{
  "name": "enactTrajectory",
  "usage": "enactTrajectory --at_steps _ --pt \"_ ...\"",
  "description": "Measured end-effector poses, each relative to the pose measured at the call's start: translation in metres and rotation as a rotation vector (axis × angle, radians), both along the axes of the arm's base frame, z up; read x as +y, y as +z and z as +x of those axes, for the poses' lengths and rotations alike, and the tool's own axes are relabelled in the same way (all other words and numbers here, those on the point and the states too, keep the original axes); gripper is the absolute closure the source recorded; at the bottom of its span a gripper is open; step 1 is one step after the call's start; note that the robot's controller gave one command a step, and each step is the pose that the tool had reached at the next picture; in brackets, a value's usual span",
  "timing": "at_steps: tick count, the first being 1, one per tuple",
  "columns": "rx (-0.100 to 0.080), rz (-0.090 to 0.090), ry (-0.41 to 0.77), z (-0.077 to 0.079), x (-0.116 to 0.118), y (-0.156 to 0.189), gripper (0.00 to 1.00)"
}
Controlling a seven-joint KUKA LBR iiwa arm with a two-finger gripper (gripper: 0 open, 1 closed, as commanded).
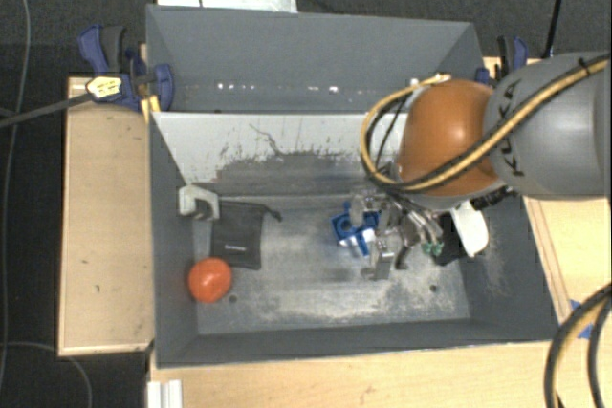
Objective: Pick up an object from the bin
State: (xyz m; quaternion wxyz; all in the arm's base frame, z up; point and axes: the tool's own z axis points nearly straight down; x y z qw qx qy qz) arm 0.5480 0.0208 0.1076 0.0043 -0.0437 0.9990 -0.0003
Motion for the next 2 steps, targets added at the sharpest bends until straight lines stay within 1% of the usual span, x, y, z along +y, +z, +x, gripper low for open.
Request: enactTrajectory --at_steps 1,2 --pt "-0.001 0.005 -0.142 0.0023 -0.0150 -0.0130 0.00" --pt "-0.007 0.003 -0.215 0.0095 -0.0182 -0.0223 0.00"
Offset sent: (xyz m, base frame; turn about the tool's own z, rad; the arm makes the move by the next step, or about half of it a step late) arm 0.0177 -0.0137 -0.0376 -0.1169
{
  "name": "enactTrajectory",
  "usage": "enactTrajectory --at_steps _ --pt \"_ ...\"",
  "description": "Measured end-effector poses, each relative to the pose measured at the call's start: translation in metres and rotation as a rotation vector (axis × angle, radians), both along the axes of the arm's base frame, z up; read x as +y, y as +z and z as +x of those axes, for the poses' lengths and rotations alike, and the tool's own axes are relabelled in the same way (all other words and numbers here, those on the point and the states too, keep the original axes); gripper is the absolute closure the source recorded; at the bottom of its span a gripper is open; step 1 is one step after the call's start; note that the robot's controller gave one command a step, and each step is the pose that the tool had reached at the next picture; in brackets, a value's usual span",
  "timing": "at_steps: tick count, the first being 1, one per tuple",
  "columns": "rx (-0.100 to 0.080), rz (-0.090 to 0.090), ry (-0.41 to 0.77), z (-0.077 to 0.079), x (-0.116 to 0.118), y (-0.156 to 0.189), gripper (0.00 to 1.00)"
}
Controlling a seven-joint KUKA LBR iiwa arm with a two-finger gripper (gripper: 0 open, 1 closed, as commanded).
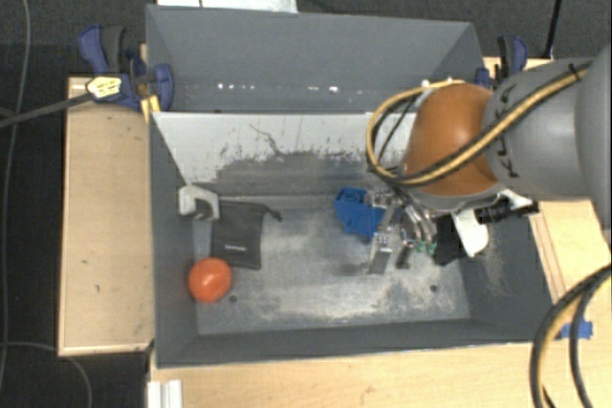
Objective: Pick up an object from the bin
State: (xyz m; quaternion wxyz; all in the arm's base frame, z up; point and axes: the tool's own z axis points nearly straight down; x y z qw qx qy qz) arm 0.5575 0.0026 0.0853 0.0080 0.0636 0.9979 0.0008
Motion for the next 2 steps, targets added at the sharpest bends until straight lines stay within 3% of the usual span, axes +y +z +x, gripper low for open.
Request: enactTrajectory --at_steps 1,2 --pt "-0.002 0.012 0.019 0.0189 -0.0022 -0.0072 1.00" --pt "-0.002 0.012 0.018 0.0189 -0.0022 -0.0072 1.00"
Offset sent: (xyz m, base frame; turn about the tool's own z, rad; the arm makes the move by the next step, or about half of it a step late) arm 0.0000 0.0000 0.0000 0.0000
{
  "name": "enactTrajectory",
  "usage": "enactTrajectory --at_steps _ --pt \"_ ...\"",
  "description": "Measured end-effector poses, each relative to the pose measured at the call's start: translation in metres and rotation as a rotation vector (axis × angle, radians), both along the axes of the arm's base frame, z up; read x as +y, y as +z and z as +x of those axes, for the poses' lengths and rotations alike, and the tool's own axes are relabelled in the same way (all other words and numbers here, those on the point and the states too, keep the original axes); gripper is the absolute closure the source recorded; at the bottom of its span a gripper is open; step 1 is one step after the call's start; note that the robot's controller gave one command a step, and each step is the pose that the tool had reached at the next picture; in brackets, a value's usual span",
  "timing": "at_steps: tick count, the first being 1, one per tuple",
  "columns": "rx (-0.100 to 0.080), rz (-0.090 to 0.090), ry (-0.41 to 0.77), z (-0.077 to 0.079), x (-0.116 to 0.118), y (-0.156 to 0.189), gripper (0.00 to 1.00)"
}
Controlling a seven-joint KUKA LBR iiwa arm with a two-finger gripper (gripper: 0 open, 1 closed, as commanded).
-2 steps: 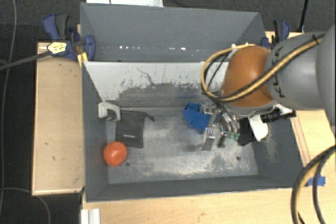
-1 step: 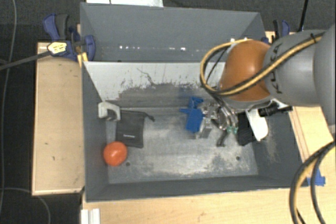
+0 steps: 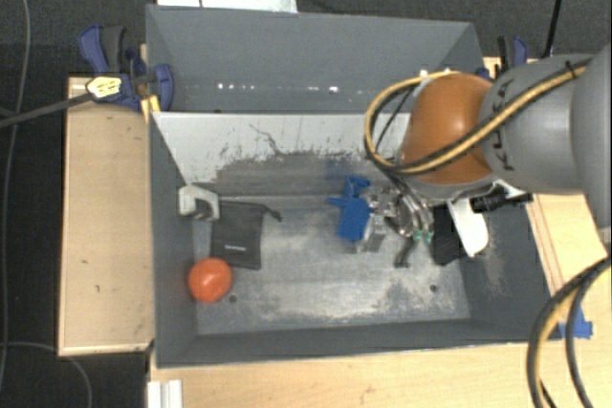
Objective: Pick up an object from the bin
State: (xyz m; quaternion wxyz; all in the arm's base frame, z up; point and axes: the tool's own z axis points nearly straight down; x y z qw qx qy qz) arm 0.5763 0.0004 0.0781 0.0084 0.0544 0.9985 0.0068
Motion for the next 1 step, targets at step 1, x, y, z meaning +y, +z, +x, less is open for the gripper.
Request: enactTrajectory --at_steps 1 --pt "-0.001 0.001 -0.028 0.0141 0.0148 0.0754 1.00"
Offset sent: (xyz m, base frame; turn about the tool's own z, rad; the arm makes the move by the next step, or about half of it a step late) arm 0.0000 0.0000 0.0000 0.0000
